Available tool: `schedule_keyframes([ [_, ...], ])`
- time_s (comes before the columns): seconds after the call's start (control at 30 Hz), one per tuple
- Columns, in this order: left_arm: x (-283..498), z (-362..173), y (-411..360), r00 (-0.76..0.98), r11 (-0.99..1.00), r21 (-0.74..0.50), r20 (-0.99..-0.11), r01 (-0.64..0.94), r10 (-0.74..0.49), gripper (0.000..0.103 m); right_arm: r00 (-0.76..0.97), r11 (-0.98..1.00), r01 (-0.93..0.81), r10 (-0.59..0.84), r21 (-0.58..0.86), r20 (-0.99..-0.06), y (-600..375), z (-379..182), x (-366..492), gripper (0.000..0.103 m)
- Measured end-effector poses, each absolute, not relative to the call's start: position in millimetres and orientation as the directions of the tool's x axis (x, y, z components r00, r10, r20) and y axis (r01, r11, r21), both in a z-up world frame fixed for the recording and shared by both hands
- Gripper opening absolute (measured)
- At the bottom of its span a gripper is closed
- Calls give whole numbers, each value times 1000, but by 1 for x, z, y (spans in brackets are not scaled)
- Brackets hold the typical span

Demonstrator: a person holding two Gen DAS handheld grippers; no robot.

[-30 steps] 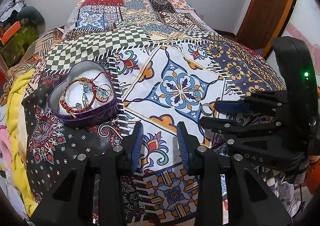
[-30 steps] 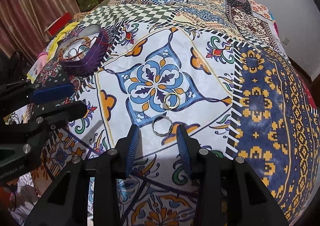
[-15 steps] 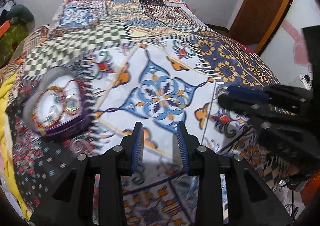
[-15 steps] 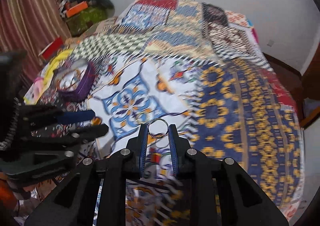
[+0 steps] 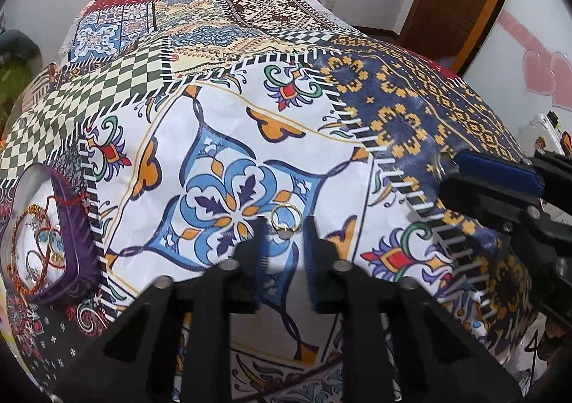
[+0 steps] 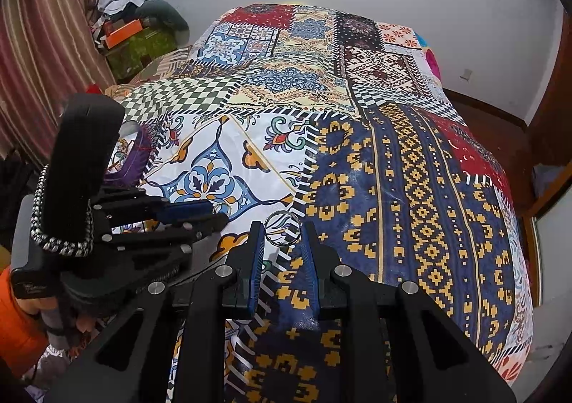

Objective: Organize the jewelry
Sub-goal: 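Grasp a silver ring with the right tool while the left tool grasps another ring, then carry both rings over the heart tin and open both tools to release them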

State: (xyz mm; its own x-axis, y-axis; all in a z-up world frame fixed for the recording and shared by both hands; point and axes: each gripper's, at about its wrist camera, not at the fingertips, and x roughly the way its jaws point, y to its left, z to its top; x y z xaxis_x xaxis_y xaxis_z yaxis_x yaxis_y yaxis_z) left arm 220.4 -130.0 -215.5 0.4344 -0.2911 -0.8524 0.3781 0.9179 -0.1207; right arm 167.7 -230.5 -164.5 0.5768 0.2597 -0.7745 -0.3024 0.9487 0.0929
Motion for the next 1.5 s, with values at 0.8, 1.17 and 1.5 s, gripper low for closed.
schedule_keyframes([
  [0.8,196,-166,-66,569,946,-138,-769,295,-290,3,613,941,-326,281,88,-739,-206,-143,170,19],
  [1.17,205,-196,-92,456,924,-171,-830,342,-322,38,613,946,-312,274,92,-741,-214,-144,170,19],
  [1.5,218,-217,-122,454,927,-145,-839,346,-300,26,605,952,-289,261,97,-752,-230,-147,171,19],
])
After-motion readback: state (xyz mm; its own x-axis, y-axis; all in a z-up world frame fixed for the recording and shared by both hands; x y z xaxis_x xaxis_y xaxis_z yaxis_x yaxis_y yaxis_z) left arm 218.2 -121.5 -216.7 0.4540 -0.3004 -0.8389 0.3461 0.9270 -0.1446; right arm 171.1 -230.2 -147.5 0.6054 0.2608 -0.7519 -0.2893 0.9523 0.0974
